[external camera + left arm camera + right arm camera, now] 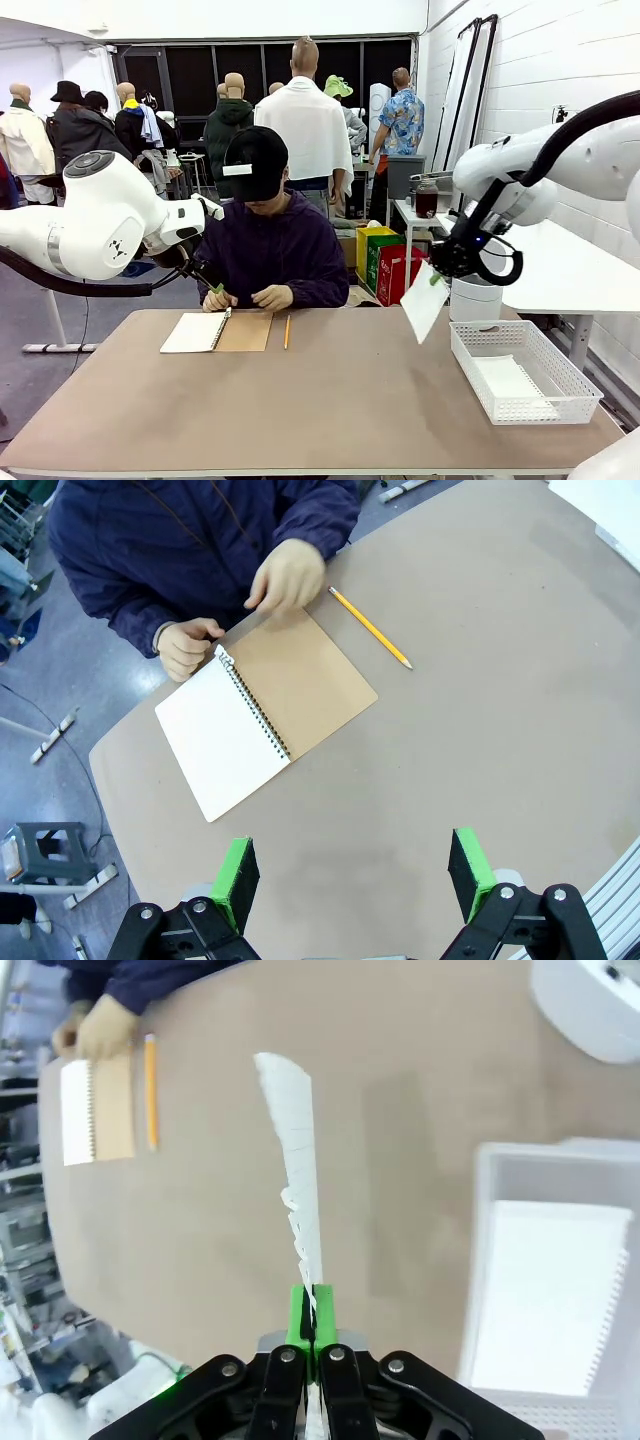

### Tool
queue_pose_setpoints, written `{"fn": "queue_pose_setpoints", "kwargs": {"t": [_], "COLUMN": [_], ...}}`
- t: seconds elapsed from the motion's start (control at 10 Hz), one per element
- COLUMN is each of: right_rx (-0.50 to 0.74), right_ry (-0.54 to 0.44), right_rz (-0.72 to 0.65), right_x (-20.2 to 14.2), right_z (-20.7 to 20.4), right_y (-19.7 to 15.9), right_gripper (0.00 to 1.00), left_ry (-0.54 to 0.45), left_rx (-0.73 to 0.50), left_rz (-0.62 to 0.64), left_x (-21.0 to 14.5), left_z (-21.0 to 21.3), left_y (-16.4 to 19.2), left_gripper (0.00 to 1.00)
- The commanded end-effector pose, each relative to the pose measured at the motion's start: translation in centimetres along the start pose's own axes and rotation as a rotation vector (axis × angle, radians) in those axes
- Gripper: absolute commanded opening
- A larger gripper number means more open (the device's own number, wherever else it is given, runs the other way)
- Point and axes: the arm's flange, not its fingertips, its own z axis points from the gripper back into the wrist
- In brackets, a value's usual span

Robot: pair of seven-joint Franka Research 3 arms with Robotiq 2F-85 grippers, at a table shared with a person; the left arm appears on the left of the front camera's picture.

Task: Sort the paper based on its condition.
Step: If a person hands you a paper, place it in the Organizing basket , and if it's crumpled, put it in the Trash can.

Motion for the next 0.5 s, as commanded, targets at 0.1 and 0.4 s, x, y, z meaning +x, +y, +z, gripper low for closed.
{"fn": "queue_pose_setpoints", "kwargs": {"t": [0.1,0.4], "right_rx": [-0.083,-0.061], "right_ry": [-0.003,-0.002], "right_rz": [-0.065,-0.031], "right_x": [-1.2,-0.5], "right_z": [0.5,0.5], "right_y": [-0.5,-1.5], "right_gripper": [0.0,0.0], "left_ry": [0.002,0.002], "left_rx": [-0.001,-0.001], "left_rz": [0.002,0.002], "left_x": [0.1,0.1], "left_z": [0.0,0.0], "left_y": [0.1,0.1], "left_gripper": [1.0,1.0]}}
